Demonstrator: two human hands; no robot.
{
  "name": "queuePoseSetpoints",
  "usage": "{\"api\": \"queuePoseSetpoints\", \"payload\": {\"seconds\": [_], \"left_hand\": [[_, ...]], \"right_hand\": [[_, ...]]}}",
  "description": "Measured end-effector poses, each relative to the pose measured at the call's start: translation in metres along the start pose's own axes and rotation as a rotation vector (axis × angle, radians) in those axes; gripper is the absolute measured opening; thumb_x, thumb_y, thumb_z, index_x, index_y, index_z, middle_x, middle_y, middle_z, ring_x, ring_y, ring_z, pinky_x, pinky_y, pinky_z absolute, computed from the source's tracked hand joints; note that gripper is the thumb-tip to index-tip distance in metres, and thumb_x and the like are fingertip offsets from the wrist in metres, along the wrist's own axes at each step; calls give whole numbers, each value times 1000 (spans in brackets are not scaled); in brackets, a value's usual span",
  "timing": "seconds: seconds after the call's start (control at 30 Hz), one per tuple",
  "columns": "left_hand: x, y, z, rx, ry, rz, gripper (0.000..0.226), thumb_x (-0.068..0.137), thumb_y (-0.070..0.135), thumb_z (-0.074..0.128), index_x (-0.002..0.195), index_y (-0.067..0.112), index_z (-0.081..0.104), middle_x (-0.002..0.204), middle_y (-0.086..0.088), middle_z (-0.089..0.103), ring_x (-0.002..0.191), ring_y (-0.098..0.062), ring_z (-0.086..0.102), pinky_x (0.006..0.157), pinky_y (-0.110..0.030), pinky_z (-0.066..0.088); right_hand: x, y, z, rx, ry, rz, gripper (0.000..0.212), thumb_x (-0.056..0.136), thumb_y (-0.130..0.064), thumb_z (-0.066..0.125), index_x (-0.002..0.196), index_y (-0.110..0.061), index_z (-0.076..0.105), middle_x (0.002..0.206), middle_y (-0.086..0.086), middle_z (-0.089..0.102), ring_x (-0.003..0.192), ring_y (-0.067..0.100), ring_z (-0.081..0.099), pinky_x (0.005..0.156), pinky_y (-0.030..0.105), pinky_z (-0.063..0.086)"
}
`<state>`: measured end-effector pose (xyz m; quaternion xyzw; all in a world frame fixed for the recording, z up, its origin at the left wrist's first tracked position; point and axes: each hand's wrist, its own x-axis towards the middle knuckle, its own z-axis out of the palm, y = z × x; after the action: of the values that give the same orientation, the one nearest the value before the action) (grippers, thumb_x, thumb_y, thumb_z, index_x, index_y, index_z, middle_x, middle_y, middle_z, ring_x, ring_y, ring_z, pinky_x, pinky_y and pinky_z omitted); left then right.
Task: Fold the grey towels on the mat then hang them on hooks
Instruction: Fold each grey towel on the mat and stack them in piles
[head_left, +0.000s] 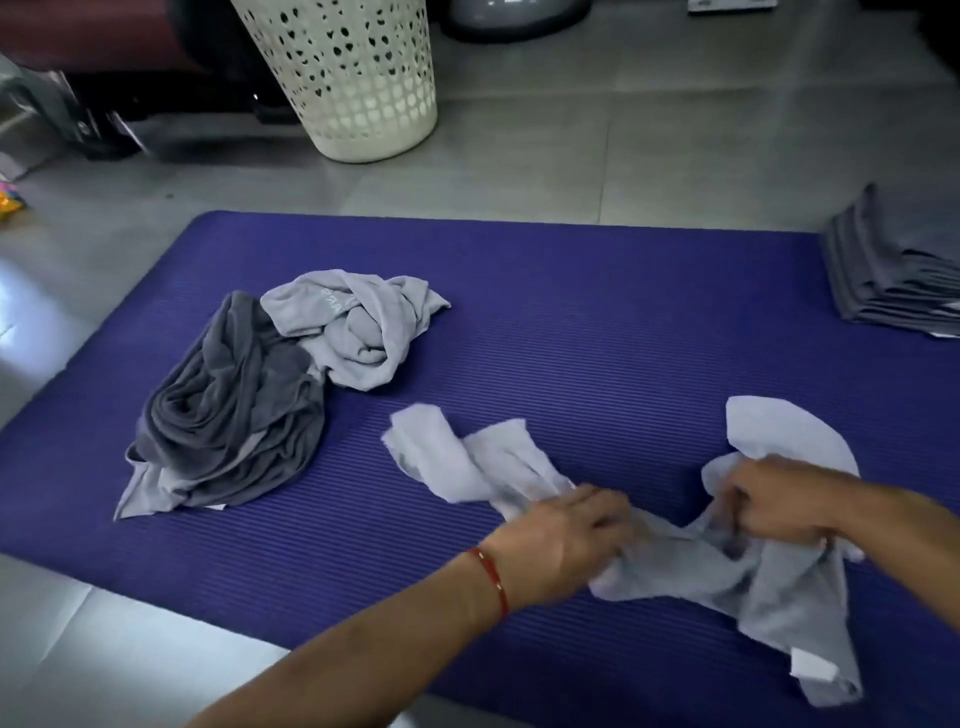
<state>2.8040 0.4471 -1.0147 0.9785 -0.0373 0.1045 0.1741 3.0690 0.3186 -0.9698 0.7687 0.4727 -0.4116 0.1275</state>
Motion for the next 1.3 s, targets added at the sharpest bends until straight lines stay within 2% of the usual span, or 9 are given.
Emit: {"api": "queuePoseSetpoints", "payload": {"seconds": [0.1,0.23,0.37,0.53,0.67,0.87,1.03,1.17,1.3], "left_hand": [[-2,22,2,-74,128,-31,34,92,10,52,123,9,65,135,-14,57,119,-32,57,94,-43,48],[-34,-24,-11,263,257,-885,42,85,41,56,123,24,61,136,-9,51,122,-32,47,95,-58,43],[-56,-54,-24,-265,130,-1311,63,86,31,70,142,23,42,125,-9,54,111,-32,56,91,-42,50],[-27,-5,-49,-374,516,-1105,55,79,23,80,124,34,52,94,14,63,81,-5,65,72,-25,56],[15,50,-67,-687,480,-818,52,85,22,78,128,33,51,99,9,68,82,-12,71,69,-28,60],[18,21,-88,-467,742,-943,23,85,7,64,96,26,59,78,8,62,53,-12,54,54,-24,44],[30,-45,-36,-670,167,-1031,30,96,24,63,125,26,63,119,7,67,113,-14,63,99,-33,48],[48,-42,5,-532,-68,-938,51,96,36,63,143,21,51,135,1,60,124,-19,58,100,-26,42],[73,-27,24,-628,-127,-879,55,97,43,60,146,22,48,129,3,64,118,-15,60,98,-28,47]], "right_hand": [[-2,-23,1,116,163,-155,33,95,-48,57,128,-47,57,123,-18,62,108,3,60,99,29,49],[-7,-55,42,17,5,-402,72,87,-82,40,152,-56,23,150,-22,41,138,6,42,113,36,39],[-6,-60,53,-114,-13,-429,62,90,-71,43,147,-60,21,155,-22,34,140,11,40,111,44,41],[-9,-84,21,375,284,-411,40,91,-65,56,124,-42,60,116,-20,65,108,0,64,95,34,54],[-23,-107,7,1075,108,-491,49,91,-51,69,131,-25,58,113,5,76,105,24,73,93,47,58],[-42,-63,-1,1145,229,-399,26,97,-23,66,119,-10,70,112,7,76,108,22,72,105,50,52],[-78,-36,-23,1036,107,-396,40,96,-36,63,115,-3,71,112,15,75,109,29,71,100,43,55],[-98,2,-13,785,218,-117,69,80,-83,51,95,-21,77,94,2,78,90,18,73,81,39,55],[-120,46,31,540,393,79,30,97,-52,58,81,-27,67,78,-5,72,68,-1,64,64,15,47]]}}
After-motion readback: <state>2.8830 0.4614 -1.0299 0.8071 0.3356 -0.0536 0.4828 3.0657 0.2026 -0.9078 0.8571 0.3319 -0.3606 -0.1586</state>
